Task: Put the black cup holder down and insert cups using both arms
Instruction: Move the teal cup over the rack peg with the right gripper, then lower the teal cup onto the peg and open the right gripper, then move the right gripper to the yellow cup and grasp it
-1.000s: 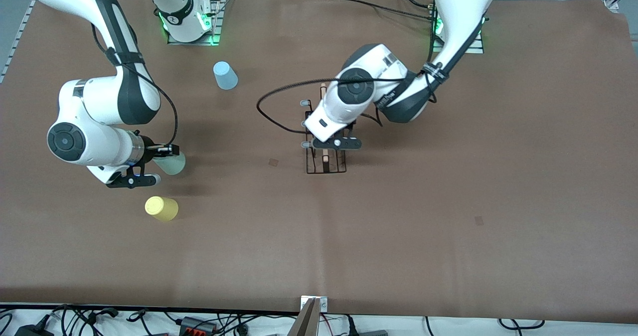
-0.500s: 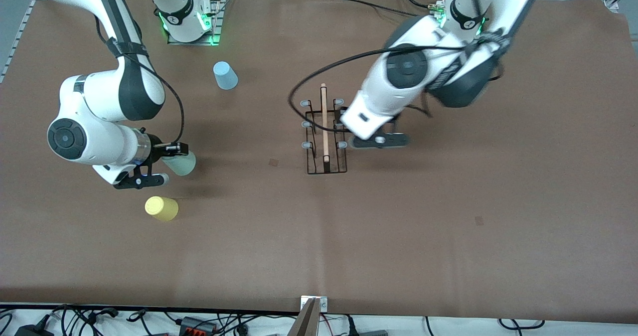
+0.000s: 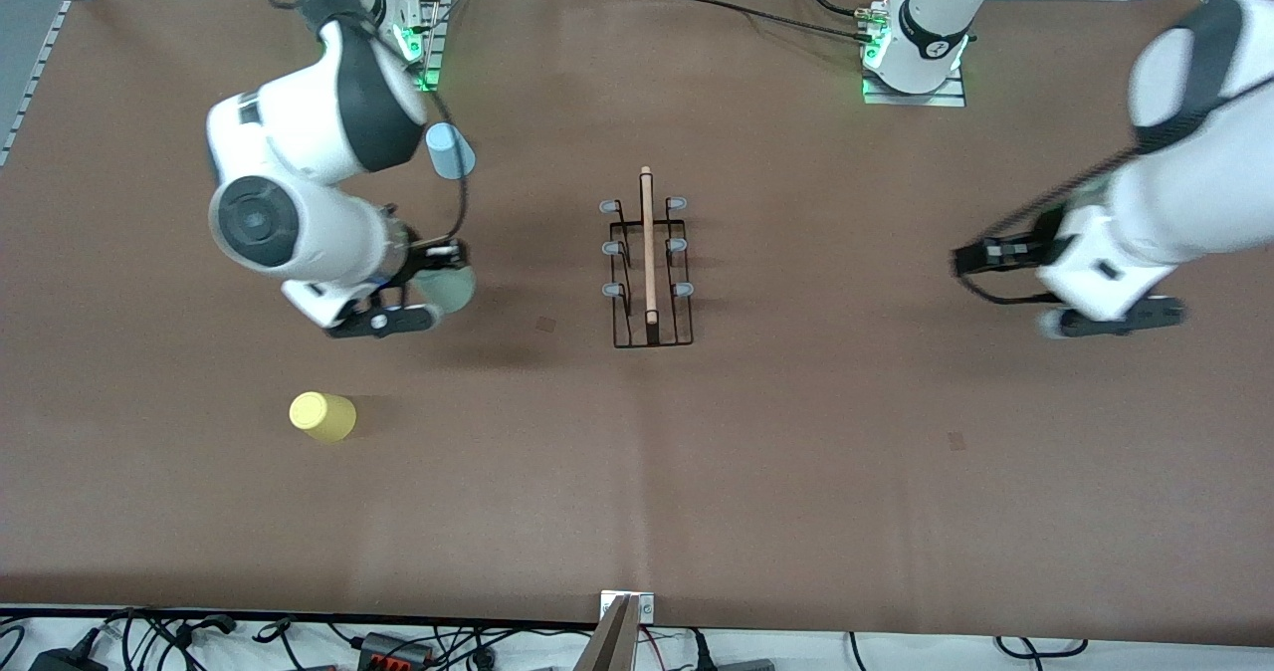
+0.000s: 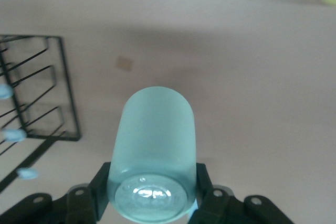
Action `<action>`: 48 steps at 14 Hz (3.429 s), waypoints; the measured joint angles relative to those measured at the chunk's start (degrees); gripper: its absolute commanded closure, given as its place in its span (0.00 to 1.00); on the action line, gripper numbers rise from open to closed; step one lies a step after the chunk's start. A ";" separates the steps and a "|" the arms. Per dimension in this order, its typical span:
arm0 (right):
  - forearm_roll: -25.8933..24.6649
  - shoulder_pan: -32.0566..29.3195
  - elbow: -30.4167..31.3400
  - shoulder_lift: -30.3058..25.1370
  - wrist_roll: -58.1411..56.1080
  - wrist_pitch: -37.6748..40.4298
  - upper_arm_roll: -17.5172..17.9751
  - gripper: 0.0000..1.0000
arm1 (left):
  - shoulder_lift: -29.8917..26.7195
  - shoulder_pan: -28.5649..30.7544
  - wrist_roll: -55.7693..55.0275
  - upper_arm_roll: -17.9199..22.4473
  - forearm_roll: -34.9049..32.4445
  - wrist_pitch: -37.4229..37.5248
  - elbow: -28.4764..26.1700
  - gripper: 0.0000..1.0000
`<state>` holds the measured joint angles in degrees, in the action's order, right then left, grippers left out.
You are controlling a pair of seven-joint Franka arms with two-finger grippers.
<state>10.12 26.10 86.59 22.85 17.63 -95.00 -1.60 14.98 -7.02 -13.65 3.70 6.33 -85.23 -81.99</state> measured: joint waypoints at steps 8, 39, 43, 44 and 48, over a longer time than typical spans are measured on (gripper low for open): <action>4.26 13.83 -0.33 0.34 13.26 -0.97 0.07 0.76 | 0.92 0.61 1.04 1.36 -0.59 -6.46 -1.54 0.00; 6.01 18.69 -1.72 9.23 15.71 -8.68 -1.10 0.00 | -9.52 2.47 0.57 -2.88 -7.08 -17.99 -11.05 0.00; 5.91 17.43 -3.89 6.45 16.40 -7.88 -9.95 0.00 | -10.15 2.52 0.59 -2.91 -7.08 -17.99 -11.02 0.00; 5.68 16.45 -3.89 6.18 16.35 -7.79 -12.56 0.00 | -10.23 2.52 0.60 -2.91 -7.08 -17.99 -11.02 0.00; 3.59 10.71 -3.78 7.30 15.19 -8.42 -18.86 0.00 | -10.28 2.41 0.61 -3.01 -7.08 -18.00 -10.94 0.00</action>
<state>13.72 36.80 82.81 30.15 32.82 -103.42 -20.47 4.70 -4.61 -13.05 0.69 -0.74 -103.23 -92.93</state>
